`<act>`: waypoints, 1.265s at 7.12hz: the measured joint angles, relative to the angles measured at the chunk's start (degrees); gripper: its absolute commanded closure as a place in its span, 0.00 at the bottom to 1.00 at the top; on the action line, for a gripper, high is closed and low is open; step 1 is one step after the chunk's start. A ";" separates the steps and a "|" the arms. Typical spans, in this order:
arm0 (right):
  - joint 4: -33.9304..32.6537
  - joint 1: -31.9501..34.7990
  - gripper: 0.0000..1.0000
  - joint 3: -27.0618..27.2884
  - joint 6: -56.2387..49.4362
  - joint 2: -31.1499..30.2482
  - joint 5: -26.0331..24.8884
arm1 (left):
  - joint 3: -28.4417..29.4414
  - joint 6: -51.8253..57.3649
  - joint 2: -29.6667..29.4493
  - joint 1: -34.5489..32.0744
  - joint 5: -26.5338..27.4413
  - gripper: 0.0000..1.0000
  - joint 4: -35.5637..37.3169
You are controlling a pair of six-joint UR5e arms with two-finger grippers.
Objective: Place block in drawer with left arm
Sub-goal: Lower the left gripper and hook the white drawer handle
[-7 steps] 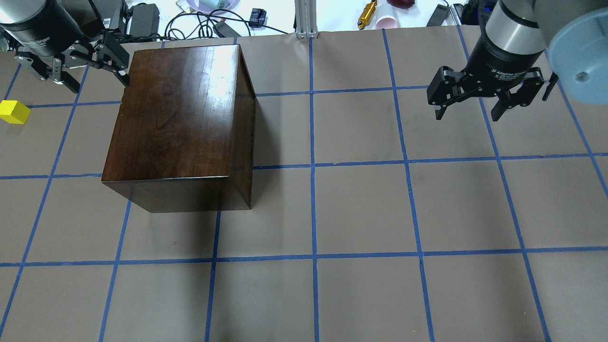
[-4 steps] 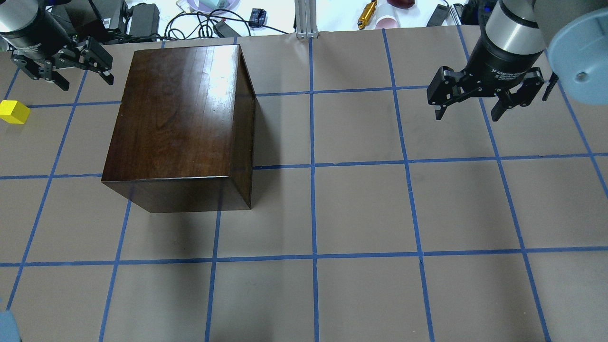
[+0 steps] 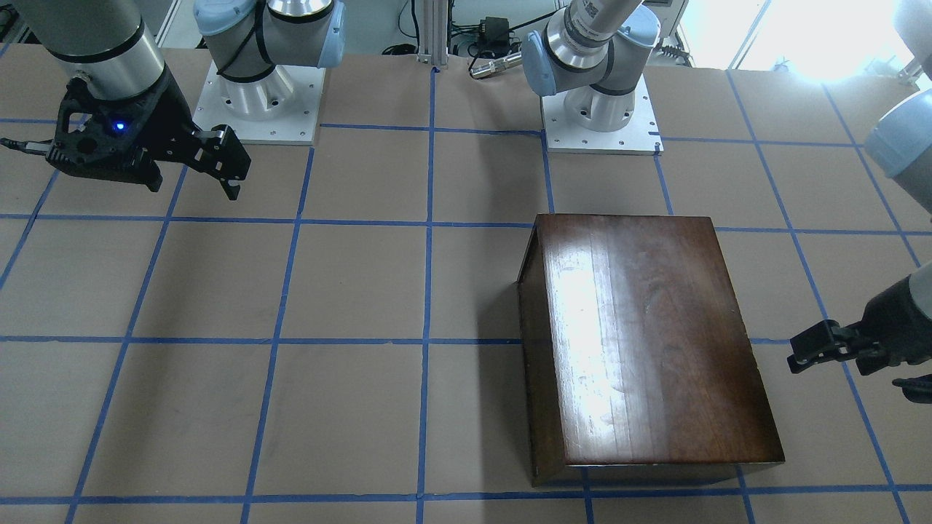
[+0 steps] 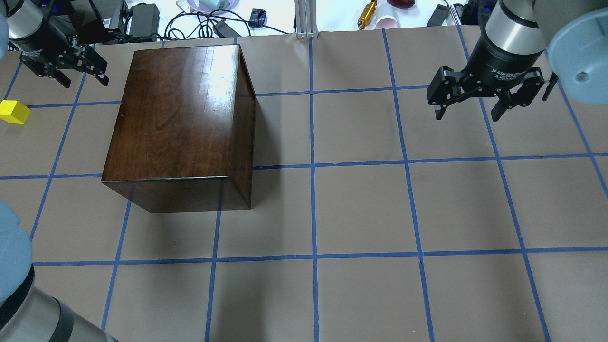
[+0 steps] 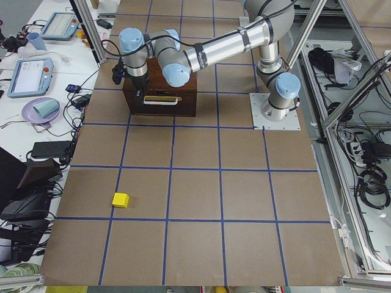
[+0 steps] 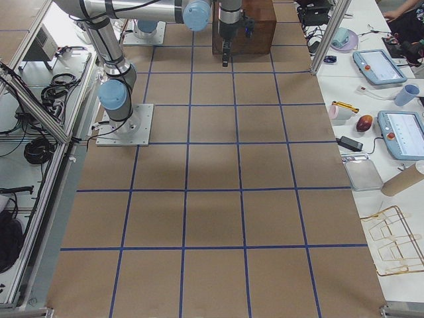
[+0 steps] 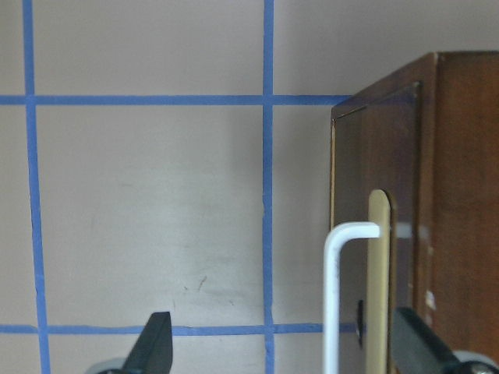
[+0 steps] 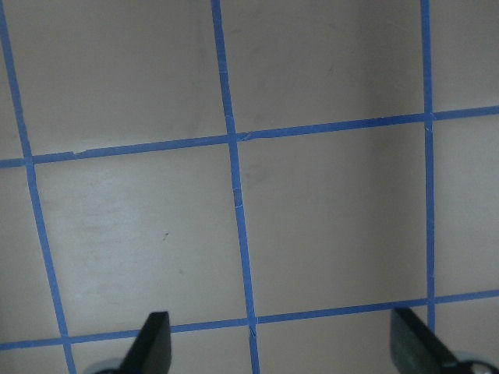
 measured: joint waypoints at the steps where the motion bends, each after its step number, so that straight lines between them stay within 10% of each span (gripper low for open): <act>1: 0.00 0.00 0.00 0.00 0.00 0.00 0.01 | -0.34 2.00 -0.65 1.46 -1.99 0.00 -0.83; 9: 0.00 0.00 0.00 0.00 0.00 0.00 0.02 | -7.32 8.52 -1.41 3.40 -9.69 0.06 -4.25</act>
